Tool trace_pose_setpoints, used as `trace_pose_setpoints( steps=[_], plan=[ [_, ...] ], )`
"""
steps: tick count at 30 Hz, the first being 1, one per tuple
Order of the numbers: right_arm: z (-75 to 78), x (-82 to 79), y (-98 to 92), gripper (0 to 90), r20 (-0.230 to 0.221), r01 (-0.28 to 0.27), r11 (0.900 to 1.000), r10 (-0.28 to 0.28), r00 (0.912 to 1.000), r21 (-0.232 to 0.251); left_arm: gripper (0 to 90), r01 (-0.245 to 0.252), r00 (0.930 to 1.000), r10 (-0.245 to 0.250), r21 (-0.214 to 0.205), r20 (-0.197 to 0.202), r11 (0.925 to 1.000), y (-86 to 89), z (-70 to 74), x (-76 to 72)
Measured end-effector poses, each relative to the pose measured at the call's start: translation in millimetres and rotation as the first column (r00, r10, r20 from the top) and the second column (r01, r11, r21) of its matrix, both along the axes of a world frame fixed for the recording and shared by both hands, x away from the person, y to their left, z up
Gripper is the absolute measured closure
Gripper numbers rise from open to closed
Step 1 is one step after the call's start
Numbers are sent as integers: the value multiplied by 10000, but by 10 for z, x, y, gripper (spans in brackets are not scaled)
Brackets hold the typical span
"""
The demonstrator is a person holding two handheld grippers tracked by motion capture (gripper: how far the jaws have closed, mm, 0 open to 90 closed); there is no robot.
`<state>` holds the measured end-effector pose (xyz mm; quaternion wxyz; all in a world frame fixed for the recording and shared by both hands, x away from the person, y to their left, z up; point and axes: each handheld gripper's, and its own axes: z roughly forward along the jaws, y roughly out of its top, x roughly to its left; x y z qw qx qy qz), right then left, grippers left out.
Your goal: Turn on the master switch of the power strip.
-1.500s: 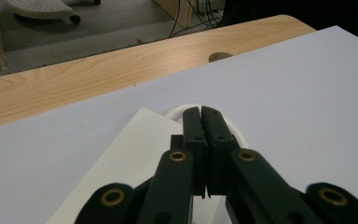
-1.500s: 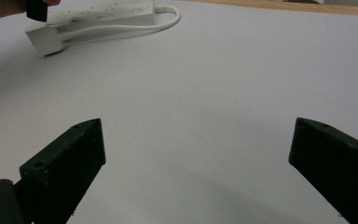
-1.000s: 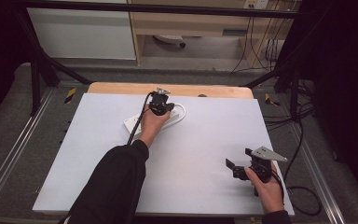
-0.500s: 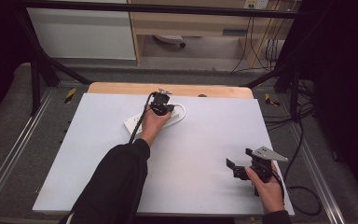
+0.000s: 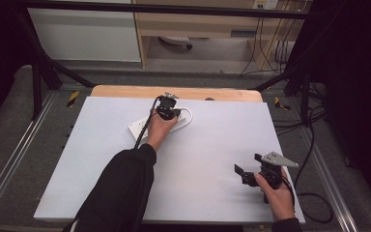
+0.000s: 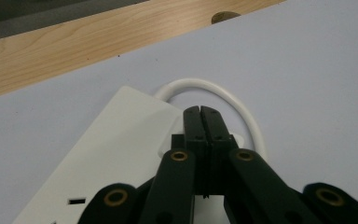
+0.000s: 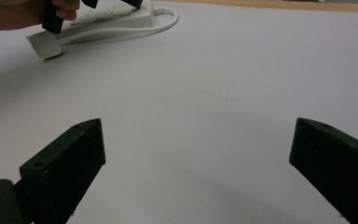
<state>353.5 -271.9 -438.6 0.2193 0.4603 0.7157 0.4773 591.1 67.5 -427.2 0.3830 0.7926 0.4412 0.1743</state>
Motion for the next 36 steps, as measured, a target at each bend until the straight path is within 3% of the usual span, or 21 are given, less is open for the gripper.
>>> trace_pose_setpoints(
  steps=[36],
  plan=[
    [3, -6, 6, 38, -20, 1, 10000, -1, 10000, -28, 900, 57, 10000, -58, 147, 10, 9999, -20, -8, 7]
  ],
)
